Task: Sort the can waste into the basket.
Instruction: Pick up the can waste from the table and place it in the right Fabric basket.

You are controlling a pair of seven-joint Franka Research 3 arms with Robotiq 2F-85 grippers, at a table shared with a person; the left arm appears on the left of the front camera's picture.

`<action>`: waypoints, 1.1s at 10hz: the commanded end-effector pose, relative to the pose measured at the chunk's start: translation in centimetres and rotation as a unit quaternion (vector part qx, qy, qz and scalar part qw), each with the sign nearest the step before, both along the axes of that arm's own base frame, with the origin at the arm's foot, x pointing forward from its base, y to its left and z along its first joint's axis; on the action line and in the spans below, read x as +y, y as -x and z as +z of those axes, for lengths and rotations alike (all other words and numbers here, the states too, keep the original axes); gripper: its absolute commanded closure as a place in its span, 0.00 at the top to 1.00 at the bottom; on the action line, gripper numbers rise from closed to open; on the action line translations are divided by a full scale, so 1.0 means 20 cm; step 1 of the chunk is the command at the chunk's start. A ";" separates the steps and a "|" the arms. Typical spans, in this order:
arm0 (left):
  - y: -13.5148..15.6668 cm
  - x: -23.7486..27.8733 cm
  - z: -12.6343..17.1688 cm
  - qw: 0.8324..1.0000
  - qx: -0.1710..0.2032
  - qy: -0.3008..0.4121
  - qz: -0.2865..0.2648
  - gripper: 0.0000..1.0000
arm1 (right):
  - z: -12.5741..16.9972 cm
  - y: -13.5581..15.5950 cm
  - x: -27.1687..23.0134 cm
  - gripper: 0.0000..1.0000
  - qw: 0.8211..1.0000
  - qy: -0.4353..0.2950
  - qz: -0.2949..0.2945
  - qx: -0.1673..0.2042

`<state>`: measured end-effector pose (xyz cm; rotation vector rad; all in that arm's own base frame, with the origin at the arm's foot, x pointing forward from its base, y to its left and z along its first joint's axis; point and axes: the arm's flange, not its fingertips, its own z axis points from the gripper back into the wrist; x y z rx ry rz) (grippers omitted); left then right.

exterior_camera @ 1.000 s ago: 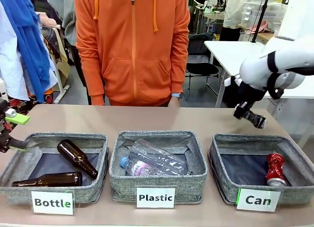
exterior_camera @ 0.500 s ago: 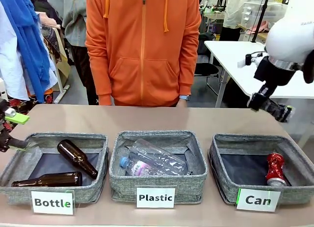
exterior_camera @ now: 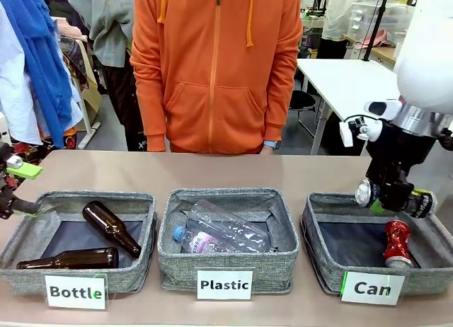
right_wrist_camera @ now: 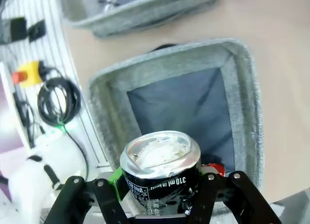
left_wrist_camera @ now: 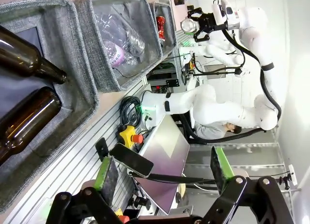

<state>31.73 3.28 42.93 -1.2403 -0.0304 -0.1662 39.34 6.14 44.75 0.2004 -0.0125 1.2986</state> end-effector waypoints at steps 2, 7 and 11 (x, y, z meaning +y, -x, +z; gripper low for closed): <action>0.01 0.00 0.01 1.000 0.003 0.005 0.000 1.00 | 0.01 -0.01 -0.05 0.00 1.000 -0.012 0.010 -0.008; 0.01 0.00 0.01 1.000 0.003 0.005 0.000 1.00 | 0.01 -0.03 -0.04 1.00 1.000 -0.025 0.010 -0.002; 0.01 0.00 0.01 1.000 0.003 0.005 0.000 1.00 | 0.01 -0.03 -0.05 1.00 0.999 -0.039 -0.004 0.006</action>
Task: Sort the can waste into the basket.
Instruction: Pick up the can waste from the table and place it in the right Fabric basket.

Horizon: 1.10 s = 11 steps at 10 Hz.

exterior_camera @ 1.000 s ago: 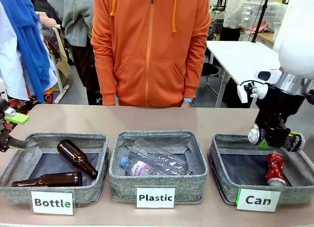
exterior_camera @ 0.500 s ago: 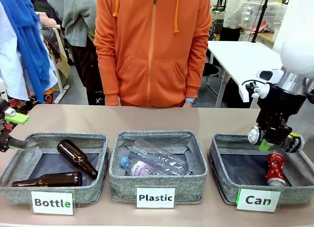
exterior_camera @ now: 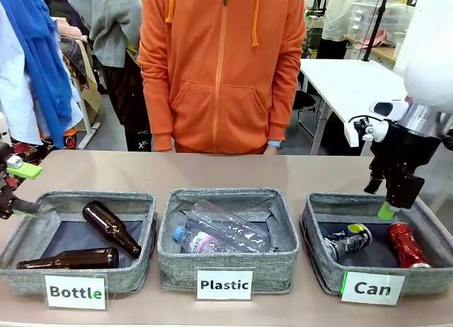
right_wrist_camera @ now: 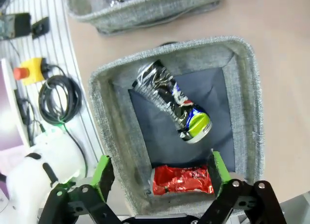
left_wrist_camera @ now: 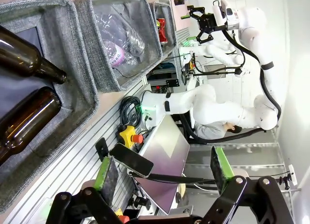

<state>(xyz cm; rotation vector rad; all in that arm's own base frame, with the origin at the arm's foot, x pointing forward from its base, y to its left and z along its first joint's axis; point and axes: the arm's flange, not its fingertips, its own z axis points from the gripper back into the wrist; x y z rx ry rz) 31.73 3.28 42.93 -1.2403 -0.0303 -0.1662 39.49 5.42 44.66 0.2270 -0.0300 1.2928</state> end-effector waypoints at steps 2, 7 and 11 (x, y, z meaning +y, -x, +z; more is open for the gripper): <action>0.01 0.00 0.01 1.000 0.003 0.005 0.000 1.00 | 0.04 -0.03 -0.03 1.00 0.995 -0.079 -0.043 0.031; 0.01 0.00 0.01 1.000 0.003 0.005 0.000 1.00 | 0.01 -0.10 -0.14 1.00 0.765 -0.452 -0.386 0.246; 0.01 0.00 0.01 1.000 0.003 0.005 0.000 1.00 | -0.12 -0.14 -0.41 1.00 0.562 -0.592 -0.456 0.354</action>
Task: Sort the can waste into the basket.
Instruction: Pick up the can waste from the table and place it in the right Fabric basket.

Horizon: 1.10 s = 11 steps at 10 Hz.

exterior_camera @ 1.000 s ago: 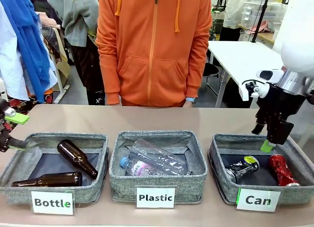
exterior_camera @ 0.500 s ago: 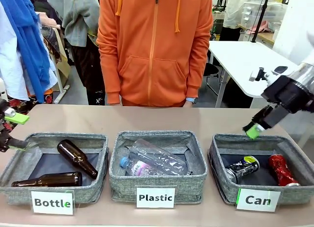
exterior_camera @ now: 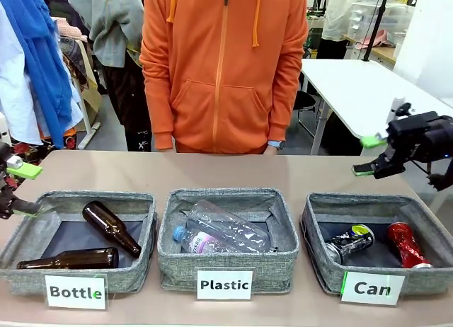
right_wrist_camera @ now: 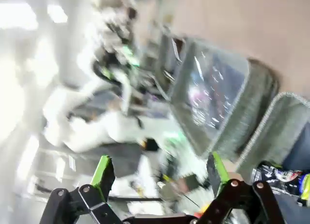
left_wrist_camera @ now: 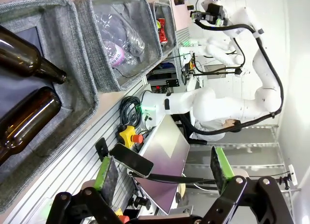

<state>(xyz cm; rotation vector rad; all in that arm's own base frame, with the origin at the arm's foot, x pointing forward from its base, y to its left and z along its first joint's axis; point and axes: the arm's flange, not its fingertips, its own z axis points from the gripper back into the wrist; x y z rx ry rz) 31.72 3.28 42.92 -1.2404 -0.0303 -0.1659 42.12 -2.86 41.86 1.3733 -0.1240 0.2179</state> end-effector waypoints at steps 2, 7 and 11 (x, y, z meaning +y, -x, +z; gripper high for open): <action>0.01 0.00 0.01 1.000 0.003 0.005 0.000 1.00 | 0.00 0.00 0.00 1.00 1.000 0.000 0.000 0.000; 0.01 0.00 0.01 1.000 0.003 0.005 0.000 1.00 | 0.00 0.00 0.00 1.00 1.000 0.000 0.000 0.000; 0.01 0.00 0.01 1.000 0.003 0.005 0.000 1.00 | 0.00 0.00 0.00 1.00 1.000 0.000 0.000 0.000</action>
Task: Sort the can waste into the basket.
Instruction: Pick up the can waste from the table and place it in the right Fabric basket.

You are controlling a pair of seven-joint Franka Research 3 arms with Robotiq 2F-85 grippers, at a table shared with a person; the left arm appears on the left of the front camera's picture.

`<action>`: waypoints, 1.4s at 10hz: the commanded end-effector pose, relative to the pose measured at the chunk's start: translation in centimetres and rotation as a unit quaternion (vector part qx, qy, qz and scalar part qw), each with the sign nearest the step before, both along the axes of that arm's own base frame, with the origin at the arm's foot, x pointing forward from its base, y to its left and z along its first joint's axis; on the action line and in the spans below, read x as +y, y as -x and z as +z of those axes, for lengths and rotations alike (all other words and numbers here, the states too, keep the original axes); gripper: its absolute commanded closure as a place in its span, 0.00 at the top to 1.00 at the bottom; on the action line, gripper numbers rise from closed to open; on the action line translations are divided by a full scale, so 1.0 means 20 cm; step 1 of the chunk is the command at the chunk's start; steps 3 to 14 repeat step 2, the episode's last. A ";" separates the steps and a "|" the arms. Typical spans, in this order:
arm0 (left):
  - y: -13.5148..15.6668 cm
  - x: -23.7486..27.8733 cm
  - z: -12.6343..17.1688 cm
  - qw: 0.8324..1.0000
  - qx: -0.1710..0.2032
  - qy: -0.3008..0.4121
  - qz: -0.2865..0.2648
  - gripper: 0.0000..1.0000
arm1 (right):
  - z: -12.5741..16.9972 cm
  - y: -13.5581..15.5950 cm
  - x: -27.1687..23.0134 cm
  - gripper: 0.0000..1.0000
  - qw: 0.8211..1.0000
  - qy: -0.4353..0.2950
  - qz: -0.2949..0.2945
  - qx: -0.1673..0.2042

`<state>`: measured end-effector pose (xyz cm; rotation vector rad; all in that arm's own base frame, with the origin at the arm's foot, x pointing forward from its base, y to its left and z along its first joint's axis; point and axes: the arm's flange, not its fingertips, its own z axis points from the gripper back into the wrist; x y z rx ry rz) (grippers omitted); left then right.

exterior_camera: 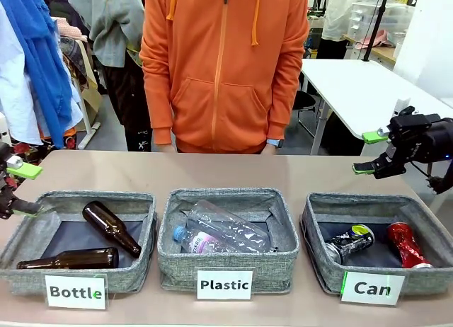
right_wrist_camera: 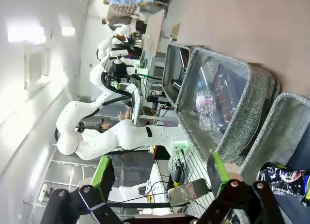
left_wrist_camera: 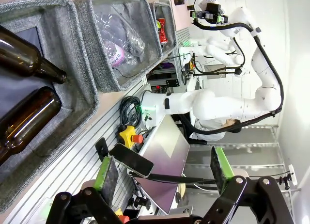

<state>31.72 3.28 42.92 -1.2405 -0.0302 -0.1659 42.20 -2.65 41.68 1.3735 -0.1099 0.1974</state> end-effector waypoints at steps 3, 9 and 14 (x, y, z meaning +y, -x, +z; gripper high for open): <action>0.01 0.00 0.01 1.000 0.003 0.005 0.000 1.00 | 0.01 0.00 -0.01 1.00 1.000 -0.001 0.003 -0.011; 0.01 0.00 0.01 1.000 0.003 0.005 0.000 1.00 | 0.01 0.00 -0.01 1.00 1.000 -0.001 0.003 -0.011; 0.01 0.00 0.01 1.000 0.003 0.005 0.000 1.00 | 0.01 0.00 -0.01 1.00 1.000 -0.001 0.003 -0.011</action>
